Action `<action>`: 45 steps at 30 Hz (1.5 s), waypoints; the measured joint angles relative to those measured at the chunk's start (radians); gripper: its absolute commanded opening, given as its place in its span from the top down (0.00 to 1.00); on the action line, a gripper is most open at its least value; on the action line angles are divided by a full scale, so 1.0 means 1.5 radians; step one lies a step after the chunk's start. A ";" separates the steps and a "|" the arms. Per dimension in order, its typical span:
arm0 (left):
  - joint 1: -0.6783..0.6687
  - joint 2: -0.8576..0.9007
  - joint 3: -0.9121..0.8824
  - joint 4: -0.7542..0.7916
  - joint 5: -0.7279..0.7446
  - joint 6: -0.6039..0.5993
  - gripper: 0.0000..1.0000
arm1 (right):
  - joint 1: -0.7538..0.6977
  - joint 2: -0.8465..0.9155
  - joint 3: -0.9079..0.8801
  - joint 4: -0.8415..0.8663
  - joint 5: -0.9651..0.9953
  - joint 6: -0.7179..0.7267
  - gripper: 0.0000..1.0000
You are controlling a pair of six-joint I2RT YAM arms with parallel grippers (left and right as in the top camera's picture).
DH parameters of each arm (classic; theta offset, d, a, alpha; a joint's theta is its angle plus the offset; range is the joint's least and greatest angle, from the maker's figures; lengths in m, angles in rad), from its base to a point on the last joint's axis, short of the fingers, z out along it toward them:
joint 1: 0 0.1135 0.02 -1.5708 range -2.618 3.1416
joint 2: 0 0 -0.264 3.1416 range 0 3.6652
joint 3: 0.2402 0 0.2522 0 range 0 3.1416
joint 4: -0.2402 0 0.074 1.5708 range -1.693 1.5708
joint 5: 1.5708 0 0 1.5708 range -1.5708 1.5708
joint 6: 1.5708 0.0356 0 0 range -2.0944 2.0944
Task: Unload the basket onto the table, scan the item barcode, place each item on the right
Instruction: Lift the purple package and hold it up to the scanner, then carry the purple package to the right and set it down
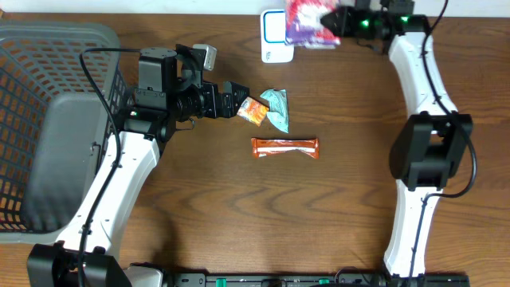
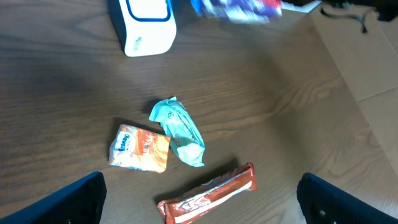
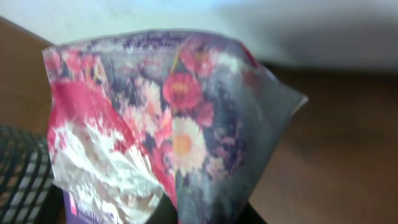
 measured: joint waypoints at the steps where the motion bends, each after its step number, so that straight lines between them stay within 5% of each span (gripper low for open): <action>1: 0.000 0.000 0.000 0.001 0.000 0.000 0.02 | 0.011 0.000 -0.001 0.027 0.014 0.013 0.99; 9: 0.000 0.000 0.000 0.001 0.000 0.000 0.02 | 0.151 0.000 -0.039 0.122 0.235 0.073 0.99; 29: 0.000 0.000 0.000 0.001 0.000 0.000 0.02 | 0.110 0.000 -0.040 0.091 0.307 0.131 0.99; 39: 0.000 0.000 0.000 0.000 0.000 0.000 0.02 | -0.075 -0.021 -0.042 -0.236 0.494 0.222 0.99; 41: 0.000 0.000 0.000 0.000 0.000 0.000 0.02 | -0.113 -0.021 -0.042 -0.269 0.519 0.233 0.64; 42: 0.000 0.000 0.000 0.000 0.000 0.000 0.02 | -0.137 -0.021 -0.042 -0.292 0.534 0.242 0.33; 43: 0.000 0.000 0.000 0.000 0.000 0.000 0.02 | -0.150 -0.021 -0.042 -0.306 0.542 0.244 0.16; 45: 0.000 0.000 0.000 0.000 0.000 0.000 0.02 | -0.157 -0.021 -0.042 -0.336 0.550 0.248 0.01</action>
